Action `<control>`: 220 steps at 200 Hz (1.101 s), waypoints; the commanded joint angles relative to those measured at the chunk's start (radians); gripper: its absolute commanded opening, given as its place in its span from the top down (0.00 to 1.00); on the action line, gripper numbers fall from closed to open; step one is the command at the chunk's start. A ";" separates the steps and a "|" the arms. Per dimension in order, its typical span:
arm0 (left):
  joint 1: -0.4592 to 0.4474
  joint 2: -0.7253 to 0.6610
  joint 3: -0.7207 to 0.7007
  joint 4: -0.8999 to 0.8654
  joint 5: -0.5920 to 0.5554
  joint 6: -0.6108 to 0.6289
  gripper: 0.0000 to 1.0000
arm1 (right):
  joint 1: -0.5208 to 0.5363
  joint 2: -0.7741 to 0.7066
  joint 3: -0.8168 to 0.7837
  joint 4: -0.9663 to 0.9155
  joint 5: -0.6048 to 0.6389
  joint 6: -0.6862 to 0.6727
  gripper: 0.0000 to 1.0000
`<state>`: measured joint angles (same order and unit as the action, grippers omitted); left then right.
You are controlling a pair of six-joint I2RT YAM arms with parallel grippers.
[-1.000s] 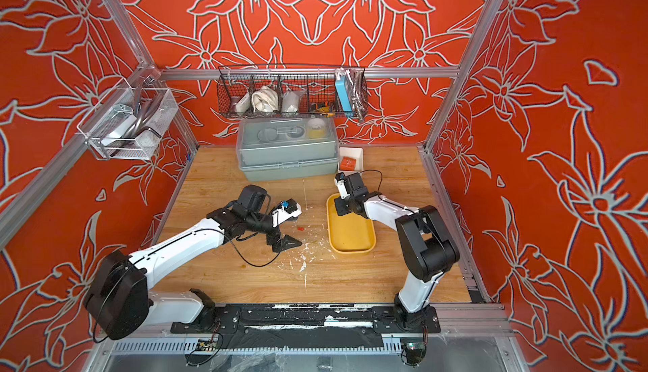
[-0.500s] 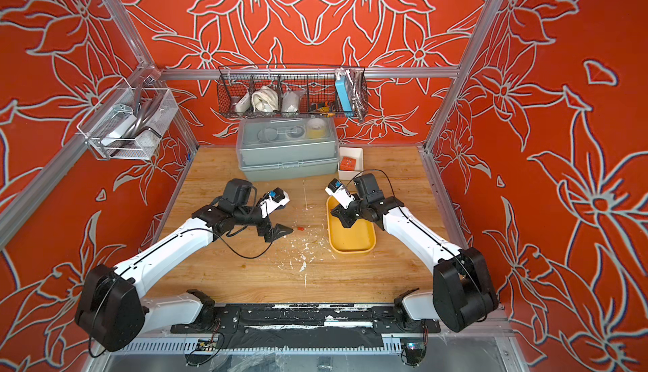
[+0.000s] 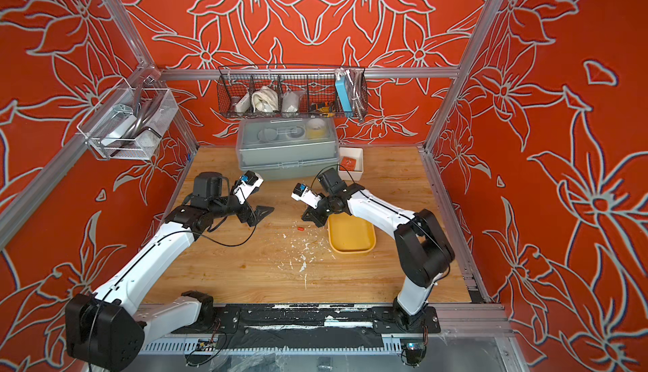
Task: Take the screw protection sleeves out of the storage box
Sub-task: Place the screw protection sleeve at the center of the board.
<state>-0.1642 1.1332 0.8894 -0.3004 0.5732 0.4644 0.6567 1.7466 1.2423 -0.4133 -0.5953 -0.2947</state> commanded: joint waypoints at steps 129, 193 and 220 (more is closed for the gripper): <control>0.008 -0.039 -0.016 -0.015 0.063 0.009 0.02 | 0.030 0.282 0.247 -0.135 0.170 0.066 0.76; 0.006 -0.041 -0.031 0.002 0.165 0.011 0.02 | -0.032 0.039 0.170 -0.248 0.146 -0.072 0.64; 0.006 -0.038 -0.061 0.070 0.241 -0.053 0.02 | -0.082 -0.082 0.083 -0.271 0.200 -0.089 0.61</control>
<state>-0.1627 1.1099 0.8600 -0.2939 0.7082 0.4644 0.6147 1.7565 1.3968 -0.6132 -0.4438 -0.3344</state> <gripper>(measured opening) 0.984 0.379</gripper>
